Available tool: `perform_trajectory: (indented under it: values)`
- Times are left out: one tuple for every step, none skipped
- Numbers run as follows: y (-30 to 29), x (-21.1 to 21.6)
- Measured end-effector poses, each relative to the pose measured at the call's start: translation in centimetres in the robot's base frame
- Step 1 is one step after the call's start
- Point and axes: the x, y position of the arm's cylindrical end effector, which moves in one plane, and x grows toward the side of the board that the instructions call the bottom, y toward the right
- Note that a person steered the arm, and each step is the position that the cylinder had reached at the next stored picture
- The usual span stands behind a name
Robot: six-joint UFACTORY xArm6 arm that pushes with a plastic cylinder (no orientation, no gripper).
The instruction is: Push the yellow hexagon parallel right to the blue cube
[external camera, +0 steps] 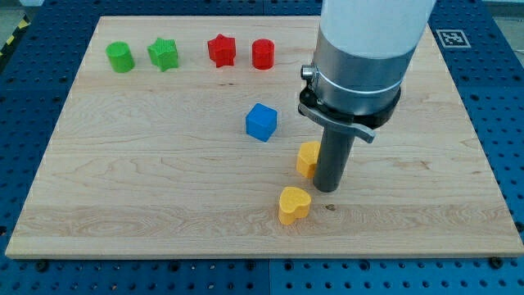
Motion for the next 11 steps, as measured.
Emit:
perform_trajectory:
  values:
    - [0.0, -1.0]
    - [0.0, 0.5]
    - [-1.1, 0.9]
    - [-2.4, 0.6]
    - [-2.3, -1.0]
    - [-1.9, -3.1]
    - [-0.6, -4.2]
    - [0.4, -4.4]
    - [0.4, -5.7]
    - [0.4, -5.9]
    - [0.7, -2.9]
